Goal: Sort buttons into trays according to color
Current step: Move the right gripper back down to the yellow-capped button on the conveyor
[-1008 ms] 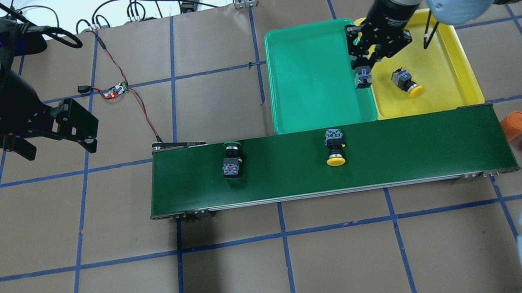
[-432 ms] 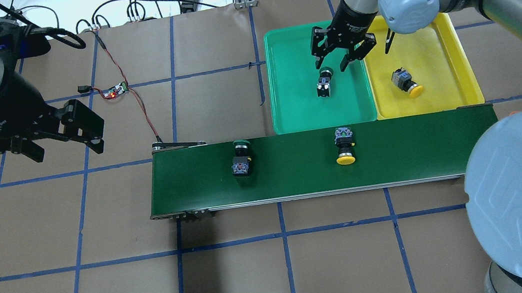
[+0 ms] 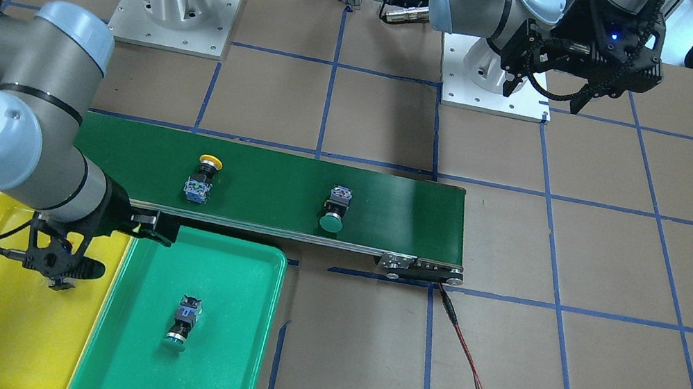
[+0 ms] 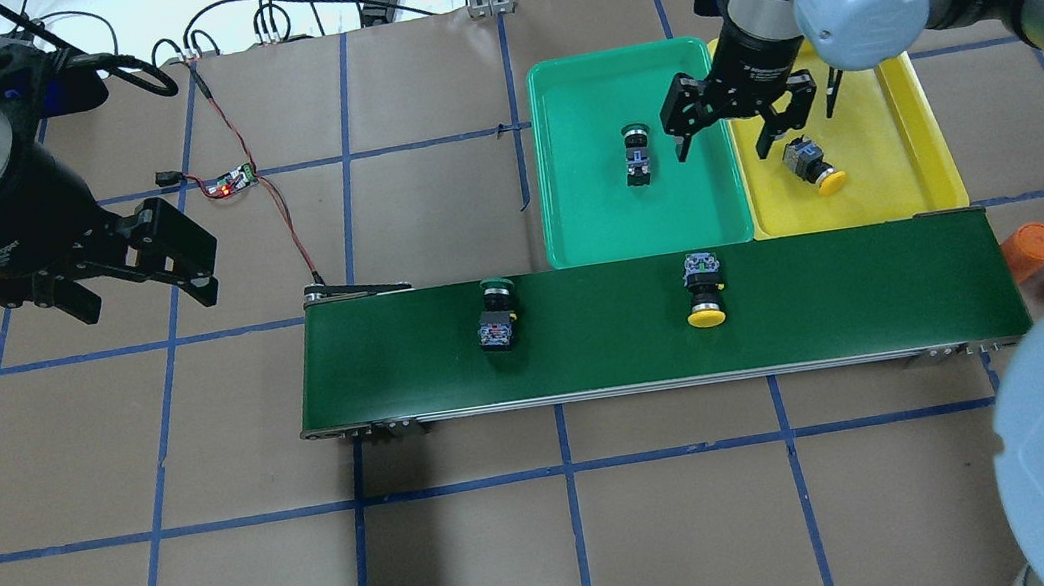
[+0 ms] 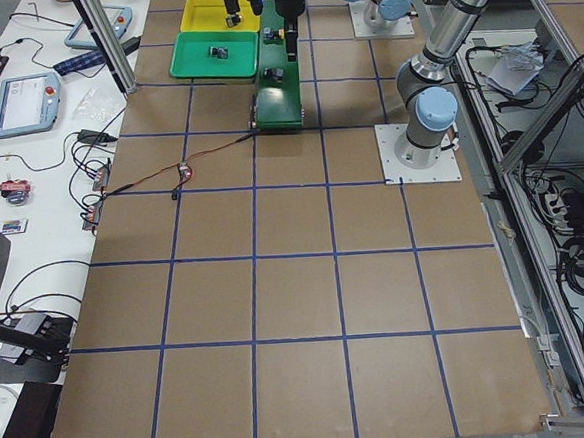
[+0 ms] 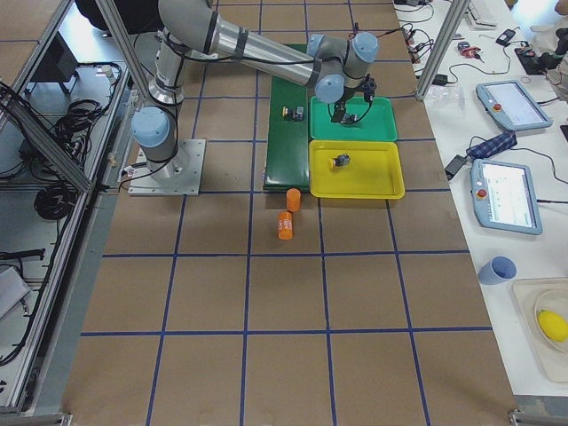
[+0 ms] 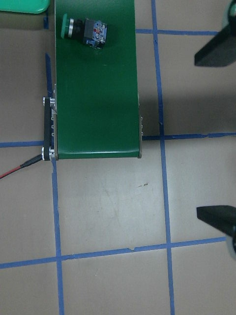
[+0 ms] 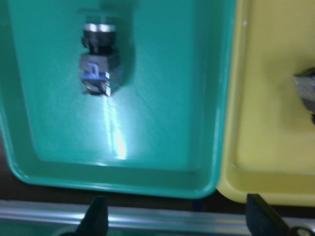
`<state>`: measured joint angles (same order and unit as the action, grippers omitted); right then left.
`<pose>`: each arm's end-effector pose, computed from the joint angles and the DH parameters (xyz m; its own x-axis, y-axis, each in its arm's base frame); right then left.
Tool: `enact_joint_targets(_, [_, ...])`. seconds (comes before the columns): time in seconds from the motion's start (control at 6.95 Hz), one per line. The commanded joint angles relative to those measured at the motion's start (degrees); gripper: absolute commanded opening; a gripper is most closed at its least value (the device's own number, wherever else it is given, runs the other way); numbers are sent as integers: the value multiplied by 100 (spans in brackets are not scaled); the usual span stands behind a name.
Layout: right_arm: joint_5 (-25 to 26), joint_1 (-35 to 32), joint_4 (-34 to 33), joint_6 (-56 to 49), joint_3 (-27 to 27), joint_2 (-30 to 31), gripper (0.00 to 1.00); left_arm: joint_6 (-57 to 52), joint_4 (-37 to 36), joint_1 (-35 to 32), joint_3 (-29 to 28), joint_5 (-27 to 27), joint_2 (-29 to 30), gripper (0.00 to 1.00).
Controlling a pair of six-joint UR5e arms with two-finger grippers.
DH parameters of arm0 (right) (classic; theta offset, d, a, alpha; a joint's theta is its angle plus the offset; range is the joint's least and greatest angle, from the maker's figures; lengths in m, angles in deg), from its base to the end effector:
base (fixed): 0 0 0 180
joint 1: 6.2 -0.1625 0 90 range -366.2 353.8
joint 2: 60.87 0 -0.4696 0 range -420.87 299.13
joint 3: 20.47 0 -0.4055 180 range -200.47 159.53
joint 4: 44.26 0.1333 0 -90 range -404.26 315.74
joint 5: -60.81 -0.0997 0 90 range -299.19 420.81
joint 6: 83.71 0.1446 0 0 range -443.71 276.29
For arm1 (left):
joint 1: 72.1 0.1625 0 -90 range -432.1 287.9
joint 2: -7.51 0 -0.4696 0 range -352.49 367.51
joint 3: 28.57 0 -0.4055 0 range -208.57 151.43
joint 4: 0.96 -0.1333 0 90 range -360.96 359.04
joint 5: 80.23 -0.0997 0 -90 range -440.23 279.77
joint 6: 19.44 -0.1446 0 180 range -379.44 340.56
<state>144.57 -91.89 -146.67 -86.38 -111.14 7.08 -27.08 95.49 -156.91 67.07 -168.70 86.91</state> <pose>0.1018 -0.6321 0.2819 -0.9922 0.0483 -0.1152 0.0278 0.9844 0.1738 -0.0992 -0.4242 0.5121 -0.9987 0.0420 0.0299 0.0427 0.9988 0.0222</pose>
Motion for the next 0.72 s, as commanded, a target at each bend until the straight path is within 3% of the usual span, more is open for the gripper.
enact_joint_targets(0.0, [202,710,-268,-227,-1473,865,91,8,-30,0,77,-29,-3,100])
enact_joint_targets(0.14, [176,772,-828,-373,-2072,1208,96,8,-326,9,95,6,14,100])
enact_joint_targets(0.58, [-543,905,-1062,-743,-2201,1229,98,8,-355,9,95,-20,-3,100])
